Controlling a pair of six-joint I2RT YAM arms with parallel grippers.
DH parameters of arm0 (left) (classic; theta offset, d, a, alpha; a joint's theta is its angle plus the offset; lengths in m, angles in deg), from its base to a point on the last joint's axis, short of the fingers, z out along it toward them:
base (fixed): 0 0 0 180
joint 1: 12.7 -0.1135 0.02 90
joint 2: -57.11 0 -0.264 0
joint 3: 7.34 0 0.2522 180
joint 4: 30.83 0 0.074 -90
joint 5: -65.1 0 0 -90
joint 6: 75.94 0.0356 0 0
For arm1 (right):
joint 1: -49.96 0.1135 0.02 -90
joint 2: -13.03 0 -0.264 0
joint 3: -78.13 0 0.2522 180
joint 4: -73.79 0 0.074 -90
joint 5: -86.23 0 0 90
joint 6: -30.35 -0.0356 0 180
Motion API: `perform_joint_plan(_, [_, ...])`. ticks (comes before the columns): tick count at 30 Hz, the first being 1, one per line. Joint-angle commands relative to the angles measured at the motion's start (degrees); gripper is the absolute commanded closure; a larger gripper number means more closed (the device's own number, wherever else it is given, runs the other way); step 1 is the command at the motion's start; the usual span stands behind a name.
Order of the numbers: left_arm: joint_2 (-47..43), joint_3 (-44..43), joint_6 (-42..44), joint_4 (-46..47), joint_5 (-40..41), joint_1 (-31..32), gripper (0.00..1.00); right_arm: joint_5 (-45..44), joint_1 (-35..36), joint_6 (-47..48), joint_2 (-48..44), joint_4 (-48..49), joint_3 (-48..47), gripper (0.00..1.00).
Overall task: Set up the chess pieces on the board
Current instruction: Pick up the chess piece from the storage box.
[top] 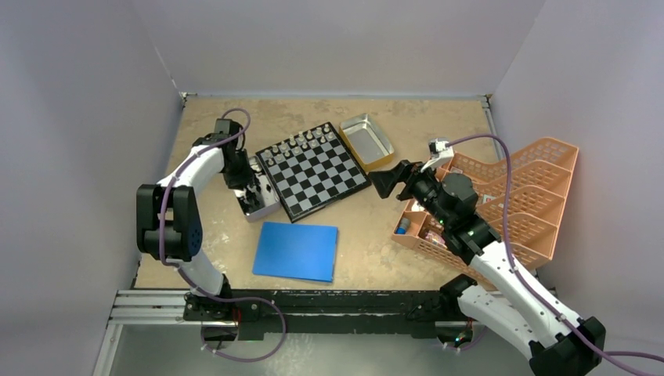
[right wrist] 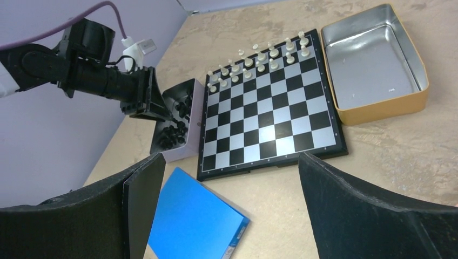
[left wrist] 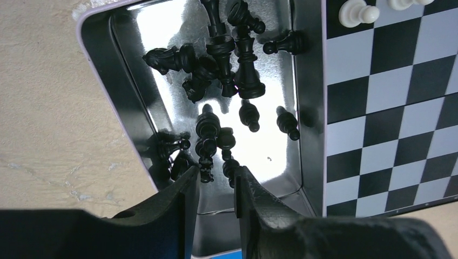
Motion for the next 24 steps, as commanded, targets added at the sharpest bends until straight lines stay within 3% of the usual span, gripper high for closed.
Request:
perform_joint_plan(1, [1.0, -1.3, 1.2, 1.0, 0.5, -0.6, 0.72, 2.1, -0.1, 0.9, -1.4, 2.7, -0.4, 0.05])
perform_joint_plan(24, [4.3, -2.9, 1.2, 1.5, 2.7, -0.5, 0.78, 1.8, -0.2, 1.6, -3.6, 4.2, 1.0, 0.04])
